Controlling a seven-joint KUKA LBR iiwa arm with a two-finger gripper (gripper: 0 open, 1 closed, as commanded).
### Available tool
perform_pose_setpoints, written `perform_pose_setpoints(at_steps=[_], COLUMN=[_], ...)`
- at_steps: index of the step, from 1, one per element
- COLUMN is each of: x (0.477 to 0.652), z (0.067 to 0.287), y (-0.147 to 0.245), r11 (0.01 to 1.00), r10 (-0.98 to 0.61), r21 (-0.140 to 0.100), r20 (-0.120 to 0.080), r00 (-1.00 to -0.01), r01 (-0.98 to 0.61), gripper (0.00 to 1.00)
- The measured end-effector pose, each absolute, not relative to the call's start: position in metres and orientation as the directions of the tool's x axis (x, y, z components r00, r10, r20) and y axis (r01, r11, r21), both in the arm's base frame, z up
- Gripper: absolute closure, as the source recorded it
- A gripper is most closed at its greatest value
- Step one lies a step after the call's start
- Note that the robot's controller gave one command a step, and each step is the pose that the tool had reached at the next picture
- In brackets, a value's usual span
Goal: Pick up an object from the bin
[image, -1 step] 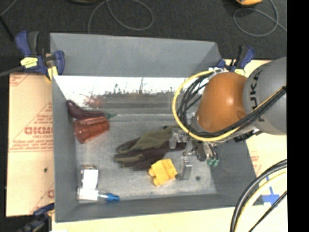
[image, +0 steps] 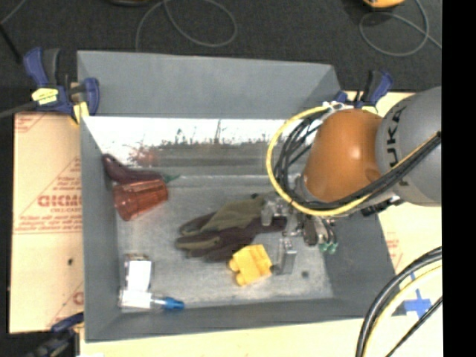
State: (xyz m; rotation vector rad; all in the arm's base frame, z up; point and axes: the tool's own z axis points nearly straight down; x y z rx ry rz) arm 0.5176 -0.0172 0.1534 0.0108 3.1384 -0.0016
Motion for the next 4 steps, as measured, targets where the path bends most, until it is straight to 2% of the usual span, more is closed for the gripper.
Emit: perform_pose_setpoints(at_steps=[1, 2, 4], x=[0.549, 0.569, 0.570], z=[0.116, 0.083, 0.083], y=[0.011, 0.024, 0.025], r11=[0.999, 0.985, 0.985], r10=[-0.047, -0.175, -0.175], r21=[-0.003, 0.003, 0.003], r20=[-0.008, 0.014, 0.012], r00=[-0.999, -0.984, -0.984], r01=[-0.047, -0.175, -0.175], gripper=[0.00, 1.00, 1.00])
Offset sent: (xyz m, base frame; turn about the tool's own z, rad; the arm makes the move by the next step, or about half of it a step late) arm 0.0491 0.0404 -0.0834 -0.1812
